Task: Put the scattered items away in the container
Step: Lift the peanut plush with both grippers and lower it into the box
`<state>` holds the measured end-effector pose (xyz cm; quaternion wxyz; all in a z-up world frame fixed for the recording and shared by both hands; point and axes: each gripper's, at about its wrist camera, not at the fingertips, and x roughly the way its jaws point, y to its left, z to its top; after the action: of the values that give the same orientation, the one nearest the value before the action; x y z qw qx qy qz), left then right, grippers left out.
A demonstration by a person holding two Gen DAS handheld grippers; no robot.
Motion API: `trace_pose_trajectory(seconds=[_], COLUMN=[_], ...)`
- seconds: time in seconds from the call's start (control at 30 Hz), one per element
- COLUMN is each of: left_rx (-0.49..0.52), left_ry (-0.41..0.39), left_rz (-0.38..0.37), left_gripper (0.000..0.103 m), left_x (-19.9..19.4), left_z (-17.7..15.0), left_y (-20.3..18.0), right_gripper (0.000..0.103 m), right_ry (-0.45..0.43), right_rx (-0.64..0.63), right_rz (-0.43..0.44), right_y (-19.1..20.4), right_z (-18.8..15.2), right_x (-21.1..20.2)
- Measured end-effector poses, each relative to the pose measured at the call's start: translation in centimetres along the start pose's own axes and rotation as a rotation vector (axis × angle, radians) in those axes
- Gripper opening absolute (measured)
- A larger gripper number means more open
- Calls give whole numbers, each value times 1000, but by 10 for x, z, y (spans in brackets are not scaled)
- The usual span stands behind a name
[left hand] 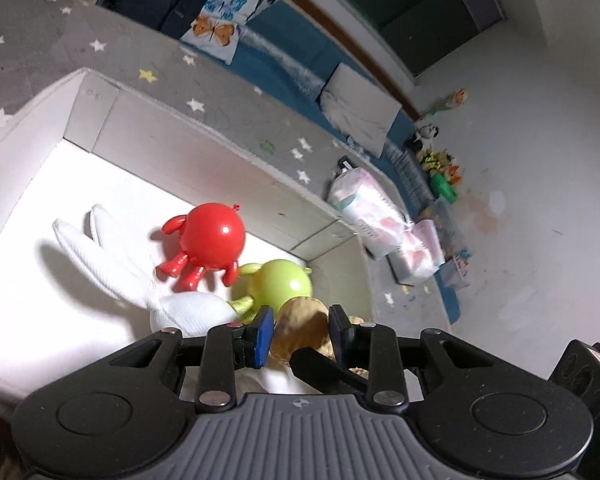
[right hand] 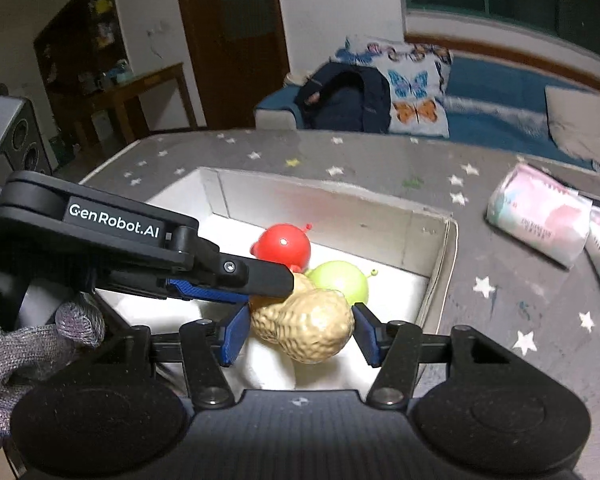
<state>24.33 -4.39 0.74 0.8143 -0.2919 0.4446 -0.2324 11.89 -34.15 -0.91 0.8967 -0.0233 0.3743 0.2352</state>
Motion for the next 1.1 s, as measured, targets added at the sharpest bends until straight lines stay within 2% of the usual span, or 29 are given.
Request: trace_pose_trajectory(seconds=[0.23, 0.47, 0.9, 1.1], left_rx=[5, 27, 70, 103], left_ry=[25, 23, 15, -18], left_rz=[6, 16, 38, 58], left_gripper=[32, 32, 32, 32], left_x=[12, 12, 9, -3], left_z=[4, 5, 2, -3], left_y=[9, 9, 1, -6], right_gripper=[56, 56, 56, 56], right_ry=[42, 68, 72, 38], right_rx=[-1, -74, -86, -84], right_rz=[-19, -69, -62, -59], right_y=[-3, 12, 13, 15], right_z=[-1, -4, -4, -6], right_x=[19, 25, 20, 10])
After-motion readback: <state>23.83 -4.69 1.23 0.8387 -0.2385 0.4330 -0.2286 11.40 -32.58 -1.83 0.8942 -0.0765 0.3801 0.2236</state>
